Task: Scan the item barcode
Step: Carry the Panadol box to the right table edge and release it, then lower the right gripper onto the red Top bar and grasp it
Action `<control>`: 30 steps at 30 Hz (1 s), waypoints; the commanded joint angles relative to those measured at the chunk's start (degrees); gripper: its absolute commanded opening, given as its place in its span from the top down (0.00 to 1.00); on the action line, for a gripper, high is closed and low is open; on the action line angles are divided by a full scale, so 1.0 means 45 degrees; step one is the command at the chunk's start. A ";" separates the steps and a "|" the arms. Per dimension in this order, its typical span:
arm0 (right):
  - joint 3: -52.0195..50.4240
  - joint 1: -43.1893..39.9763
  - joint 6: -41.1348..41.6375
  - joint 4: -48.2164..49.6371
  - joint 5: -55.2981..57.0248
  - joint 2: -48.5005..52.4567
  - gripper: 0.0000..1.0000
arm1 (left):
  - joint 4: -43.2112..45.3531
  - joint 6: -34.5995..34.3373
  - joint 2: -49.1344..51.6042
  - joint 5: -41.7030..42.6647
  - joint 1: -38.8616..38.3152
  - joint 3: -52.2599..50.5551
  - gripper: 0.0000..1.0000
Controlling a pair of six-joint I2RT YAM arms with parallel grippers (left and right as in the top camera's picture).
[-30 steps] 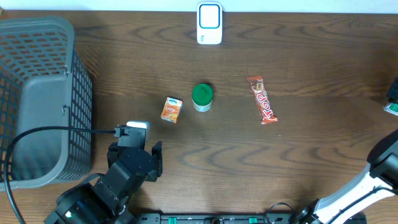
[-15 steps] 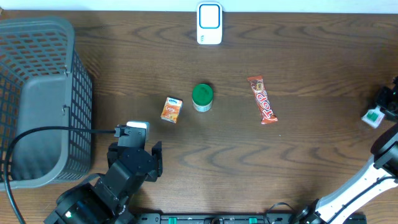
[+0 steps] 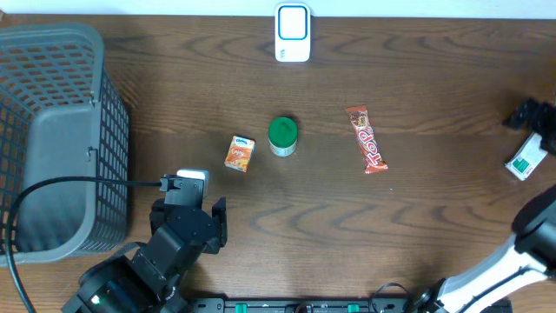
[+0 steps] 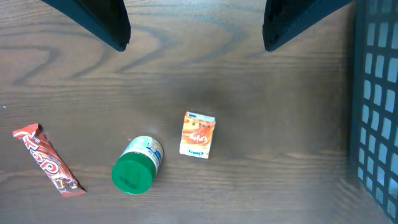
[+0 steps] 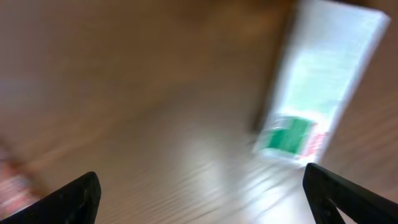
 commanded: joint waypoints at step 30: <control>-0.5566 1.0044 0.0384 0.3274 0.2875 -0.0287 0.05 | -0.0019 0.0078 -0.0010 -0.0175 0.0015 -0.0015 0.31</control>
